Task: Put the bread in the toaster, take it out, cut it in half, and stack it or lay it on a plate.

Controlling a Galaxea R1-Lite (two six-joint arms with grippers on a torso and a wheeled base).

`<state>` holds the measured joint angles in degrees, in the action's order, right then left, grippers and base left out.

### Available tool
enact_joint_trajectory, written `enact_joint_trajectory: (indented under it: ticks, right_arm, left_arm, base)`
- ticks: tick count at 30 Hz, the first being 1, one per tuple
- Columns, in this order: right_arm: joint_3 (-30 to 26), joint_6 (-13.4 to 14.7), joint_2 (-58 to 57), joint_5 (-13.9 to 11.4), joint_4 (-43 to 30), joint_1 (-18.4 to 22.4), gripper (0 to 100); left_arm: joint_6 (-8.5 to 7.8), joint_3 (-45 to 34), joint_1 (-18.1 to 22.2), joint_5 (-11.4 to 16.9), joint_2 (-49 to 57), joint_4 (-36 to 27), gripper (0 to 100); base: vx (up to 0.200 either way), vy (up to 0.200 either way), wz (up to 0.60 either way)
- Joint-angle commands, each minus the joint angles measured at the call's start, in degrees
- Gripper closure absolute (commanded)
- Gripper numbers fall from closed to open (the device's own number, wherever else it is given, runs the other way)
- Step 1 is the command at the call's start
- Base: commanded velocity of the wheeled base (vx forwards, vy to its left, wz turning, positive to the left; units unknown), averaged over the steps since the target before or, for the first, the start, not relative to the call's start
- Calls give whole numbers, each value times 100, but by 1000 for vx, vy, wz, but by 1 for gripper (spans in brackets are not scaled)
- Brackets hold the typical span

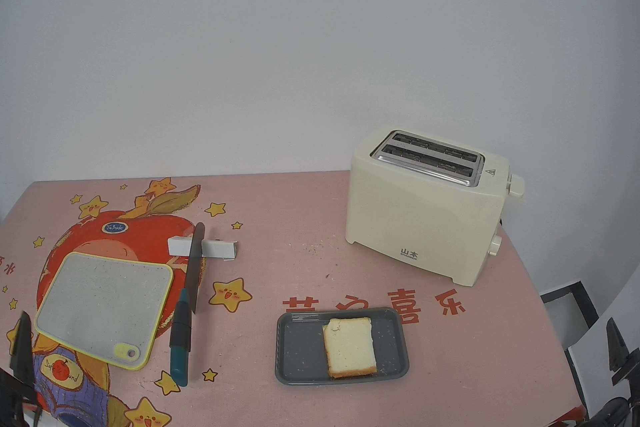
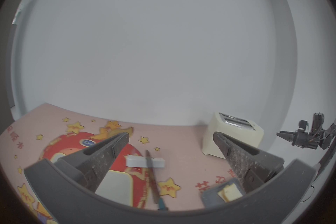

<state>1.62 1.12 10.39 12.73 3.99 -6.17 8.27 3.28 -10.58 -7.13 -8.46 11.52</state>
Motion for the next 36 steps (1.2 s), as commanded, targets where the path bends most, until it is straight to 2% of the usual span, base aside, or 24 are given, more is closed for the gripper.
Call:
enact_joint_trajectory:
  ticks: [1, 2, 3, 4, 5, 6, 7, 8, 10, 11, 12, 13, 14, 16, 21, 24, 25, 30, 32, 33, 35, 36]
  right_arm:
    - [-162, 20, -546, -490, -109, 90, 0]
    - [-153, -15, -546, -1062, -205, 90, 0]
    - [-153, -68, -546, -1273, -363, 81, 0]
    - [-145, -121, -546, -1440, -513, 81, 0]
    - [-136, -139, -546, -1466, -557, 81, 0]
    - [-127, -112, -546, -1440, -522, 81, 0]
    - [-136, -95, -538, -1422, -495, 90, 0]
    - [-145, -77, -538, -1378, -478, 98, 0]
    - [-136, -77, -555, -1255, -487, 195, 0]
    - [-127, -86, -608, -1255, -513, 467, 0]
    - [-127, -86, -608, -1255, -513, 520, 0]
    - [-145, -77, -599, -1194, -469, 968, 0]
    - [-136, -77, -599, -1194, -469, 898, 0]
    - [-145, -77, -608, -1194, -469, 845, 0]
    - [-145, -121, -722, -1290, -469, 740, 0]
    - [-153, -182, -1039, -1545, -451, 573, 0]
    - [-153, -182, -1039, -1563, -460, 599, 0]
    - [-153, -130, -1039, -1528, -451, 599, 0]
    - [-153, -112, -1039, -1440, -451, 590, 0]
    - [-153, -121, -1039, -1422, -451, 599, 0]
    - [-145, -156, -1039, -1422, -451, 599, 0]
    - [-145, -165, -1039, -1422, -451, 599, 0]
  left_arm:
    - [-27, -222, 47, 590, 327, -1161, 0]
    - [35, -328, 47, 766, 327, -748, 0]
    - [17, -328, 47, 819, 327, -677, 0]
    - [-97, -328, 39, 924, 327, -713, 0]
    - [-194, -328, 39, 1021, 327, -739, 0]
    - [-405, -328, 39, 1293, 319, -774, 0]
    - [-510, -328, 39, 1451, 319, -783, 0]
    - [-580, -328, 39, 1592, 319, -783, 0]
    - [-616, -328, 39, 1618, 319, -783, 0]
    - [-607, -328, 47, 1583, 310, -783, 0]
    - [-598, -328, 47, 1574, 310, -783, 0]
    - [-580, -328, 56, 1240, 319, -783, 0]
    - [-598, -328, 83, 827, 310, -792, 0]
    - [-607, -328, 250, 353, 319, -871, 0]
    - [-616, -328, 250, 379, 319, -959, 0]
    - [-624, -328, 250, 379, 319, -967, 0]
    - [-624, -328, 250, 379, 319, -967, 0]
    - [-580, -328, 337, 344, 319, -959, 0]
    - [-624, -328, 680, 353, 336, -967, 0]
    - [-712, -328, 777, 397, 380, -976, 0]
    - [-1161, -328, 803, 757, 547, -1055, 0]
    - [-1222, -328, 803, 871, 547, -1055, 0]
  base:
    - [0, 0, 0]
    - [0, 0, 0]
    - [0, 0, 0]
    - [0, 0, 0]
    - [0, 0, 0]
    - [0, 0, 0]
    - [0, 0, 0]
    - [0, 0, 0]
    - [0, 0, 0]
    - [0, 0, 0]
    - [0, 0, 0]
    - [0, 0, 0]
    - [0, 0, 0]
    - [0, 0, 0]
    - [0, 0, 0]
    - [0, 0, 0]
    - [0, 0, 0]
    - [0, 0, 0]
    - [0, 0, 0]
    - [0, 0, 0]
    - [0, 0, 0]
    - [0, 0, 0]
